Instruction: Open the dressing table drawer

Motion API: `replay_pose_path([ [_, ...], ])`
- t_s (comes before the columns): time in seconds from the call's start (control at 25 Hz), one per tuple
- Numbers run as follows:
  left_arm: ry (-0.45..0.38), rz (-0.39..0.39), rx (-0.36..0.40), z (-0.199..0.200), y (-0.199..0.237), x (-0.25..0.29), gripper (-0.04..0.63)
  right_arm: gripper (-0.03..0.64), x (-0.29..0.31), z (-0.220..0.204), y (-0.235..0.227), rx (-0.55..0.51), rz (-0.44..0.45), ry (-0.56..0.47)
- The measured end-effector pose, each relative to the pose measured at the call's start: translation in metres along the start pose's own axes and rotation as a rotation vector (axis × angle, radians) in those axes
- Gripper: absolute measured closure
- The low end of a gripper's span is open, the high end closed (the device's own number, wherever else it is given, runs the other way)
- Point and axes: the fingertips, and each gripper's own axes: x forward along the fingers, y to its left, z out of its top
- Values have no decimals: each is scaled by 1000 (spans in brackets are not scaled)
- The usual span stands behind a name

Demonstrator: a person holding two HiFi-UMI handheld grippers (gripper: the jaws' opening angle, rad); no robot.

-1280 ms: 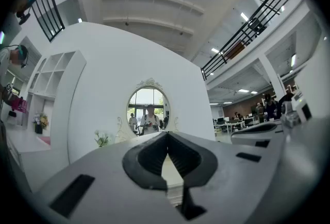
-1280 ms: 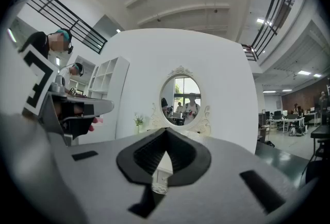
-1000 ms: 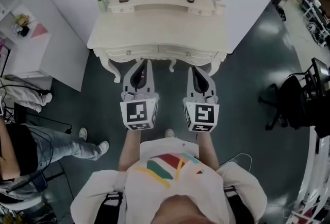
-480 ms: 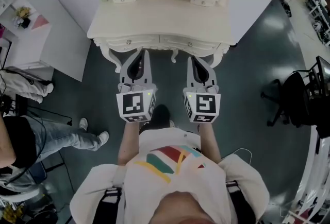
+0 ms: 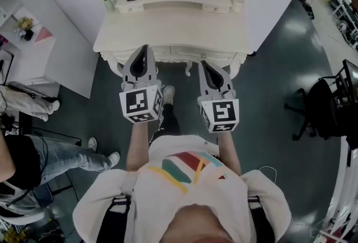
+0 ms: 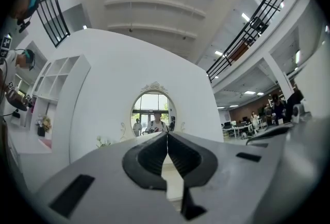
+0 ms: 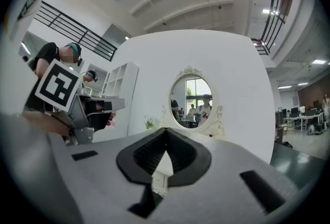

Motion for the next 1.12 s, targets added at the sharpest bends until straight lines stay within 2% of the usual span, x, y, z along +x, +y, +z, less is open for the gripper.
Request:
replay_pose_path([
  [0.28,-61,-31,22,8,6,37,589,617,39,20,-5,-77,2,-66],
  [0.44,-51,-22,-13,-1,22,59,589,617,70,20,-5,-103,18,-58],
  [0.56,-47,-25,-9,-11,32,81,589,617,97,13,-13,-106,18,-56],
  [0.84,-53,-23,-24,-28,64,153,589,617,176,-5,-39,-104,26,-13],
  [1.12,-43,-52,-42,-43,100,251,589,617,283,-10,-70,-115,23,31],
])
